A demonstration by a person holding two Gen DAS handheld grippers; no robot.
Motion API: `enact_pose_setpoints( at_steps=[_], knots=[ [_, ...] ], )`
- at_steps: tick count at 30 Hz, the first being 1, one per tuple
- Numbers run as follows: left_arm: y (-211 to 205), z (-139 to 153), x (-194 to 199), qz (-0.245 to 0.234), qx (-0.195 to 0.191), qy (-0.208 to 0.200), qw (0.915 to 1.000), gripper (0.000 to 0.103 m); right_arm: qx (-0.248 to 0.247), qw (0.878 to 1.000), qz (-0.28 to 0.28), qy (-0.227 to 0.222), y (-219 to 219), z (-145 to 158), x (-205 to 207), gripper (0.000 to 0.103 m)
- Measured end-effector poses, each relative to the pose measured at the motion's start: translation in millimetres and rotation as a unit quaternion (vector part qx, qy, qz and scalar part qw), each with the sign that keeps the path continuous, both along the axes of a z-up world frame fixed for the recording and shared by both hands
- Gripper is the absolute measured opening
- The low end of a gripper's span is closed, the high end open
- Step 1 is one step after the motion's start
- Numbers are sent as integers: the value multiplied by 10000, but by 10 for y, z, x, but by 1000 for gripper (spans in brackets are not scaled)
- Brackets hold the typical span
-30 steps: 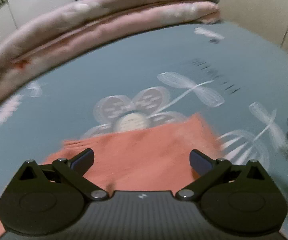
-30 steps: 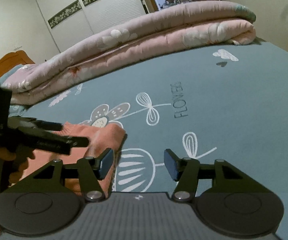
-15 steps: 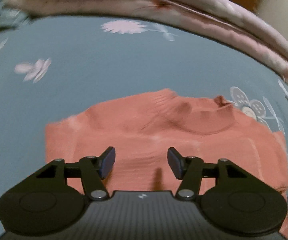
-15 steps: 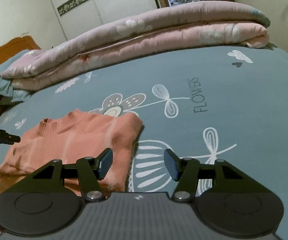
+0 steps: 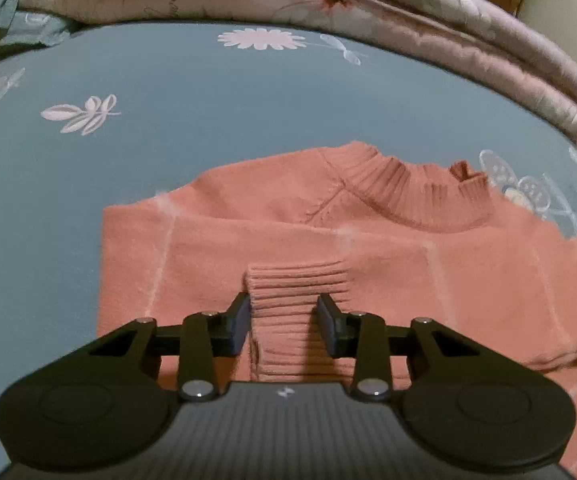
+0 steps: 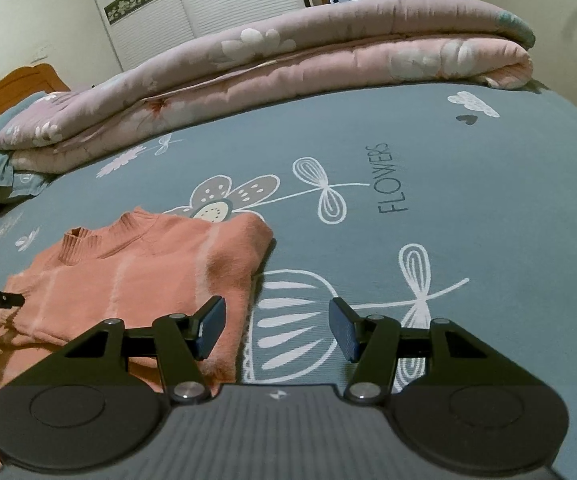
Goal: Fold clothes
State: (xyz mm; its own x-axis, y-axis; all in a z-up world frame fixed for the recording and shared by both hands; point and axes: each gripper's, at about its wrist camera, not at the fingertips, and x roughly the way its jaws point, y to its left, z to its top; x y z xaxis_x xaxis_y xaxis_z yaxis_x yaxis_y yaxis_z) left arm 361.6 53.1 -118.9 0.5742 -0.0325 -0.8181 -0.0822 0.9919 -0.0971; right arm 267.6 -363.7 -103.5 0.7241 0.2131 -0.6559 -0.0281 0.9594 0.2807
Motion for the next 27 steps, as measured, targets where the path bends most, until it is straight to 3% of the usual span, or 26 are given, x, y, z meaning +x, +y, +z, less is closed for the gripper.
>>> enact_pose_setpoints(
  at_steps=[4, 10, 12, 14, 16, 19, 24, 27],
  knots=[
    [19, 55, -39, 169, 259, -89, 9995, 3, 21, 10000, -31, -25, -18, 16, -19, 62],
    [178, 40, -56, 559, 245, -50, 9981, 2, 53, 10000, -29, -72, -8, -16, -18, 60],
    [170, 138, -80, 536, -89, -256, 9982, 3, 64, 9999, -15, -128, 6, -38, -19, 37],
    [66, 259, -64, 389, -276, -448, 9979, 12, 130, 9998, 56, -152, 17, -64, 0, 33],
    [-190, 344, 30, -34, -367, -486, 9981, 27, 171, 9995, 151, -202, 52, -96, 10, 27],
    [-720, 418, 199, -816, -456, -486, 9944, 29, 150, 9989, 333, -295, 177, -122, 23, 26],
    [-1855, 259, 472, -2162, -237, -219, 9758, 32, 88, 9965, 777, -279, 419, -222, 92, 26],
    [-2370, 102, 531, -2734, -100, -226, 9616, 32, -222, 9954, 912, -168, 552, -293, 158, 27]
  ],
)
